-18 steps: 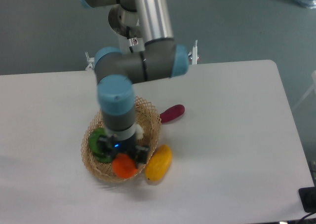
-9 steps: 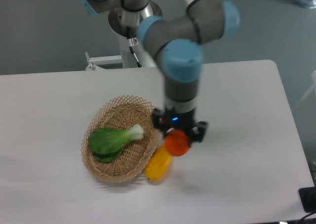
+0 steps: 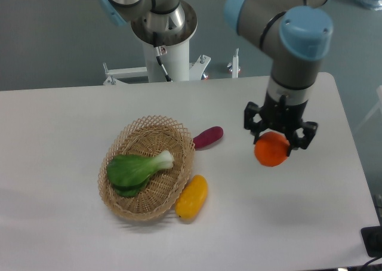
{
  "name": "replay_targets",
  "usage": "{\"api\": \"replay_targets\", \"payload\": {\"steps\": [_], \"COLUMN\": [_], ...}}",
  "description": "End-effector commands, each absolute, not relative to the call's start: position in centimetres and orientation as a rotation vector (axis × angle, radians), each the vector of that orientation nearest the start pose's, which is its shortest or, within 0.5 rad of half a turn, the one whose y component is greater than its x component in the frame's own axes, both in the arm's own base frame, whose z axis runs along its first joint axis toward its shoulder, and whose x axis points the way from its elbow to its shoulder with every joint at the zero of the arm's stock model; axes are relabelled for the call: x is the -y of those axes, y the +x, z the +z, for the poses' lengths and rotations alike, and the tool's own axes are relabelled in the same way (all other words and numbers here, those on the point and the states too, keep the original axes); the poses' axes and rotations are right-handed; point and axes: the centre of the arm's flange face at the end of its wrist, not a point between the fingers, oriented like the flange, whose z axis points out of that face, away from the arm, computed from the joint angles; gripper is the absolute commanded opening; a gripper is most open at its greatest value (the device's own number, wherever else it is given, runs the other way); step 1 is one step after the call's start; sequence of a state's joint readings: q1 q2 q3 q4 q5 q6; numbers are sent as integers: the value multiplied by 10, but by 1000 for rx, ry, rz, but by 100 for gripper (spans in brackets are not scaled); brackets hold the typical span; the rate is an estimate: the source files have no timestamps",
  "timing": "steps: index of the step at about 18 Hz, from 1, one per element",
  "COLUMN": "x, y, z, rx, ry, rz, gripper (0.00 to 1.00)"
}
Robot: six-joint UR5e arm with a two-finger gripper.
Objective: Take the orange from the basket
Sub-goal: 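Lift the held orange up and out of the basket, away from it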
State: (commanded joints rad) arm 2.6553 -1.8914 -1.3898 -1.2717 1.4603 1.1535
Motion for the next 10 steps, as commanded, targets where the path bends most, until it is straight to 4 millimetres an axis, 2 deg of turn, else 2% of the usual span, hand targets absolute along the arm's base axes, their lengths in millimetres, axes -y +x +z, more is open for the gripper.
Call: {"api": "replay_targets", "payload": {"steps": [10], "x": [-419], "y": [-499], "z": [430], "rx": [-132], "ry": [-2968], "rz": [146], "gripper": [60]}}
